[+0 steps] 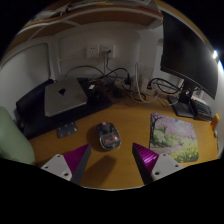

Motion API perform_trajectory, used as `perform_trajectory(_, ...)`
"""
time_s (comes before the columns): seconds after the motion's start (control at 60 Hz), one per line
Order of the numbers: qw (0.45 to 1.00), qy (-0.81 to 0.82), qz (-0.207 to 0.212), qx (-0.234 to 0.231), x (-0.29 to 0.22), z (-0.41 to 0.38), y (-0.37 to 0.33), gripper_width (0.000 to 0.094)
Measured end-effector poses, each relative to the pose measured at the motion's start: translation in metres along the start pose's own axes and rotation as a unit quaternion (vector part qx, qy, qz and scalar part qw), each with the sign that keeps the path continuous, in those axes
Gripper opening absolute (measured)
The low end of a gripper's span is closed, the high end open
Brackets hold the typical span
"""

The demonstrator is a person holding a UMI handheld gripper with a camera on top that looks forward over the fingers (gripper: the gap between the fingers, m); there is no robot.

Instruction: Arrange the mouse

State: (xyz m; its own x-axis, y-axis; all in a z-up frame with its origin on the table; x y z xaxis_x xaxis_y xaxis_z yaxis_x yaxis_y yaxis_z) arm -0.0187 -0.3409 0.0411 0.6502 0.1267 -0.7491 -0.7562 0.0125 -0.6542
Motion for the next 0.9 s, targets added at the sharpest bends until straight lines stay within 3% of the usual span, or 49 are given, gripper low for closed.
perform_trajectory(0.667,0.999,0.023,-0.006,0.025,-0.029,0.01,0.077,0.0852)
perform_trajectory(0.75,1.0,0.024,-0.009,-0.003,-0.029,-0.003,0.077,0.0443)
perform_trajectory(0.9,1.0,0.009,-0.022,-0.01,-0.029,-0.004,0.077,0.0381)
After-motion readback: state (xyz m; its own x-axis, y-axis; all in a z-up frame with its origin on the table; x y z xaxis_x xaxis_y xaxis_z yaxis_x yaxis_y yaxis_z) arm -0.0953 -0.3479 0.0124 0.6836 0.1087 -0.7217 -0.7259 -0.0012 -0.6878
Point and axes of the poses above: the point between the fingertips, and its own axes, seen from behind it with the camera up: z to the right, x down, y forward, the way the camera looks, the point moved 4 cm from there along -y, backward, against the way the camera looks, and after that the axes turned 5 degrees about x, right-handed, at the moved point
